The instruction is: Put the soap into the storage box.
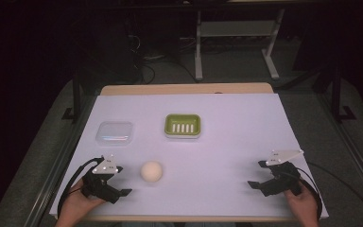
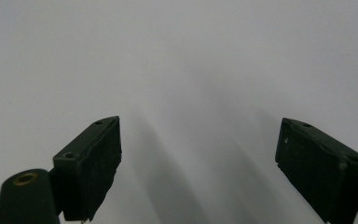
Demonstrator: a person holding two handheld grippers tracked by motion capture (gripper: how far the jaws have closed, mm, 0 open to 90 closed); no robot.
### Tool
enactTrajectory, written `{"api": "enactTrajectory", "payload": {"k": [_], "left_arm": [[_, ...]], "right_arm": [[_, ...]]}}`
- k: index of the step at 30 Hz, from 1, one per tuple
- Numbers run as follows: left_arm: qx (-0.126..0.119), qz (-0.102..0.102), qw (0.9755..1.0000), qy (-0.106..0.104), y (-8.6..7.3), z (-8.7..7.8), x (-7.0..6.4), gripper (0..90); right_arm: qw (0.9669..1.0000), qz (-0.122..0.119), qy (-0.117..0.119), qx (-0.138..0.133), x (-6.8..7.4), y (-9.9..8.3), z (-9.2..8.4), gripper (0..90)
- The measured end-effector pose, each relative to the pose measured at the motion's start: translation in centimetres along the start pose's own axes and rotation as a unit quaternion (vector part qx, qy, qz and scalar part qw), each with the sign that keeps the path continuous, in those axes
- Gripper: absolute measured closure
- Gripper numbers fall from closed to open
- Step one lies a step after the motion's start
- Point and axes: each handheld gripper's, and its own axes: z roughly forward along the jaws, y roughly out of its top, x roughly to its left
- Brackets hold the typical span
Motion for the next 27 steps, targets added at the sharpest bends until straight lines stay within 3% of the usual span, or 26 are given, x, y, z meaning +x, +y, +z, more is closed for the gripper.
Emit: {"api": "enactTrajectory", "payload": {"k": [27], "left_arm": [[0.018, 0.042, 0.9989, -0.009, 3.9, -0.1, -1.0, 15.6]], "right_arm": [[1.0, 0.002, 0.001, -0.001, 0.1, -0.1, -0.1, 13.6]]}}
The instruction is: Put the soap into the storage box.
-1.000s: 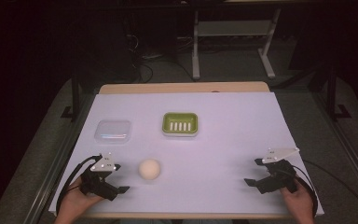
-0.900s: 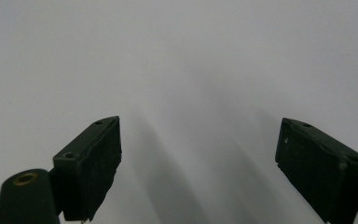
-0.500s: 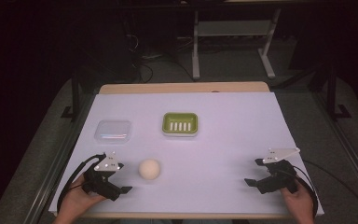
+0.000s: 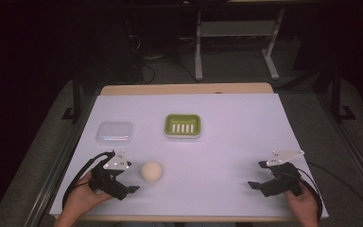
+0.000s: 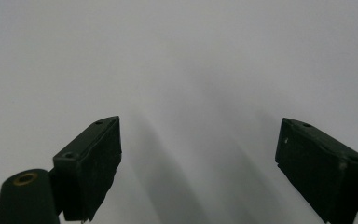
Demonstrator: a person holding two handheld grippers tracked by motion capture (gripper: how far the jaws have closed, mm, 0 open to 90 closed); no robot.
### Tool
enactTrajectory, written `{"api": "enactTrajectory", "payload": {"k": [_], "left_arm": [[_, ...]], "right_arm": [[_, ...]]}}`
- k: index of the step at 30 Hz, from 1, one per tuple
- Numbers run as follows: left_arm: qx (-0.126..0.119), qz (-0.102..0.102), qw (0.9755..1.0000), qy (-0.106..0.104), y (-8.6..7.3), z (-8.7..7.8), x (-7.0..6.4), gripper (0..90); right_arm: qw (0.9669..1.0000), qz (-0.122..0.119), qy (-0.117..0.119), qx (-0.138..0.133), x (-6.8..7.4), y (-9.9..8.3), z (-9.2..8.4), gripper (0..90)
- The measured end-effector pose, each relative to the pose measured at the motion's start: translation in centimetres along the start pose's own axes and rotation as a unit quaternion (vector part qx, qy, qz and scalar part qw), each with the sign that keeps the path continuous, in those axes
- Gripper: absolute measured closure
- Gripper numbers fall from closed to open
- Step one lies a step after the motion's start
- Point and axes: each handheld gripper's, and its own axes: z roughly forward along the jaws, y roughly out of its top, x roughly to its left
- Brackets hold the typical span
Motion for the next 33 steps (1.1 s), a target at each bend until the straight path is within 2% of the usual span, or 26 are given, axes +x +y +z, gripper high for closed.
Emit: {"api": "enactTrajectory", "payload": {"k": [3, 12, 13, 19, 25, 28, 33], "left_arm": [[0.003, 0.002, 1.0, -0.003, 0.3, 0.2, 0.0, 15.6], [0.023, 0.024, 0.9994, -0.005, 1.7, 1.0, 0.1, 15.7], [0.022, 0.018, 0.9996, -0.005, 1.8, 1.1, 0.1, 15.6], [0.036, 0.025, 0.999, -0.008, 2.8, 2.0, 0.4, 15.6], [0.042, 0.026, 0.9987, -0.013, 3.2, 2.5, 0.8, 15.6], [0.046, 0.019, 0.9987, -0.014, 3.4, 2.8, 1.0, 15.6], [0.058, 0.023, 0.9979, -0.019, 3.8, 3.5, 1.2, 15.7]], "right_arm": [[1.0, -0.005, 0.002, 0.001, 0.1, 0.1, 0.0, 13.6], [1.0, -0.005, 0.002, -0.001, 0.1, 0.1, -0.1, 13.6], [1.0, -0.003, 0.002, -0.001, 0.1, 0.1, -0.1, 13.6], [1.0, -0.005, 0.004, -0.002, 0.2, 0.1, 0.0, 13.6], [1.0, -0.006, 0.006, -0.002, 0.3, 0.2, 0.0, 13.6], [1.0, -0.007, 0.006, -0.002, 0.3, 0.2, 0.1, 13.6], [0.9999, -0.01, 0.007, -0.002, 0.3, 0.2, 0.1, 13.6]]}}
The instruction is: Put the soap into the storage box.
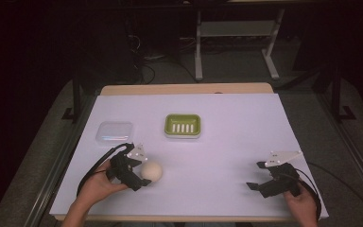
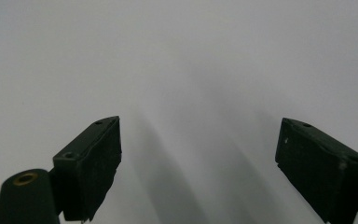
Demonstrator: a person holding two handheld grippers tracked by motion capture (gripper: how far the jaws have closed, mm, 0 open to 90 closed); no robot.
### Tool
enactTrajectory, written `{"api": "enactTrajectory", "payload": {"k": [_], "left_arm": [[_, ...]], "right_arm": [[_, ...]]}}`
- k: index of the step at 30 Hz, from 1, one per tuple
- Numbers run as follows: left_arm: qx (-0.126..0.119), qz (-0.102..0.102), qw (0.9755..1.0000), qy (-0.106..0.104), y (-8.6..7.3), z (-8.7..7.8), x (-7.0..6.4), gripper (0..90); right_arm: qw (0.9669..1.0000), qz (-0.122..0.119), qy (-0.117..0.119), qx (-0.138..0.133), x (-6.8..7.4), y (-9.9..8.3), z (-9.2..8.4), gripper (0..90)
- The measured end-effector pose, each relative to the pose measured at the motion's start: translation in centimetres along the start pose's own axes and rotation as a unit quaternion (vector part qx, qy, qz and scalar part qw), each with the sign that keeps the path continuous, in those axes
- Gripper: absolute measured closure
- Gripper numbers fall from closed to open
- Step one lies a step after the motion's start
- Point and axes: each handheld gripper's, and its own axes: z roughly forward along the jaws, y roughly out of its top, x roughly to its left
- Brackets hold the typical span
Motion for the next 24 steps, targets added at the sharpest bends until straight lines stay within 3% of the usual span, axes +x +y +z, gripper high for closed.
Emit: {"api": "enactTrajectory", "payload": {"k": [10, 24], "left_arm": [[0.013, -0.003, 0.9998, -0.013, 1.0, 0.9, 0.4, 15.7], [0.038, -0.006, 0.9992, -0.013, 1.4, 2.6, 0.6, 16.9]], "right_arm": [[1.0, 0.001, 0.002, 0.001, 0.1, 0.0, 0.1, 13.6], [1.0, -0.002, 0.004, -0.001, 0.1, 0.1, 0.1, 13.6]]}}
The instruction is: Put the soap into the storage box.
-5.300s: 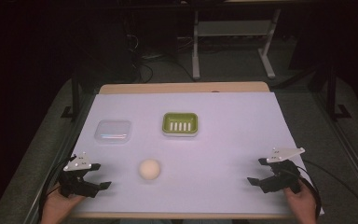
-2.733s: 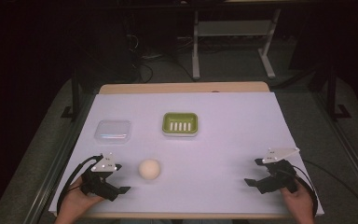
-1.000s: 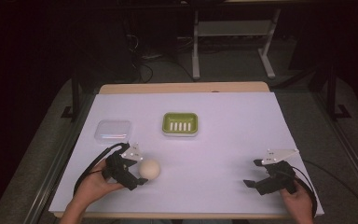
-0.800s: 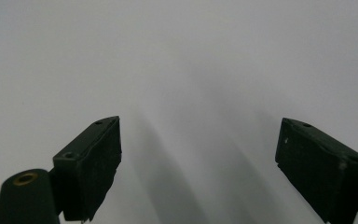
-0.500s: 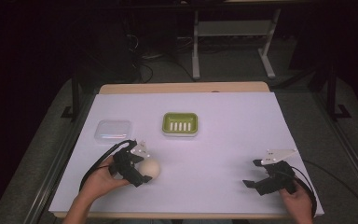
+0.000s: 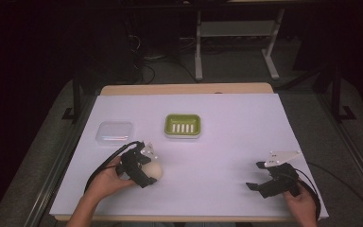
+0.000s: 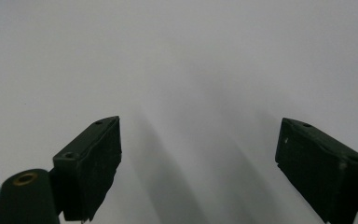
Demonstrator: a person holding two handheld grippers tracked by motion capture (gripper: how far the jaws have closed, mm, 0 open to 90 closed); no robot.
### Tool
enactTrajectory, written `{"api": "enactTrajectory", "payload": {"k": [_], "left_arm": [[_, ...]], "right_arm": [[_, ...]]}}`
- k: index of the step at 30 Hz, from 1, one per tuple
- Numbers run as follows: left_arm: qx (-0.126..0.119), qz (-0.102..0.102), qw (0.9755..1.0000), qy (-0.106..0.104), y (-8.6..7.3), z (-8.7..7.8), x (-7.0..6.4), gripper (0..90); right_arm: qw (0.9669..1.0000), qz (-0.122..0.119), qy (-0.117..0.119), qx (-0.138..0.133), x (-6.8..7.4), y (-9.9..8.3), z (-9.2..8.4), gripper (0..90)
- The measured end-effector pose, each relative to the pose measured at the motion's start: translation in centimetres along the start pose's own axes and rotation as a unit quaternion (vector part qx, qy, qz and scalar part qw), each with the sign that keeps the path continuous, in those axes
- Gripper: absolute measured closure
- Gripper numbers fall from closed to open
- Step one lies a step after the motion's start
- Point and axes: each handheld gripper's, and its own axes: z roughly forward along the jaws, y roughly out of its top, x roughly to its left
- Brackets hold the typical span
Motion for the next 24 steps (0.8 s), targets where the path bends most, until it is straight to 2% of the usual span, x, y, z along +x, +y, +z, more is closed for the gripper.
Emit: {"api": "enactTrajectory", "payload": {"k": [8, 24], "left_arm": [[0.0, -0.008, 0.9999, -0.009, -0.02, 0.37, 0.03, 16.9], [0.014, -0.003, 0.9999, -0.007, 0.13, 0.86, 0.12, 19.8]], "right_arm": [[1.0, 0.0, 0.001, 0.002, 0.04, 0.04, 0.02, 13.6], [1.0, 0.001, 0.002, 0.002, 0.05, 0.03, 0.03, 13.6]]}}
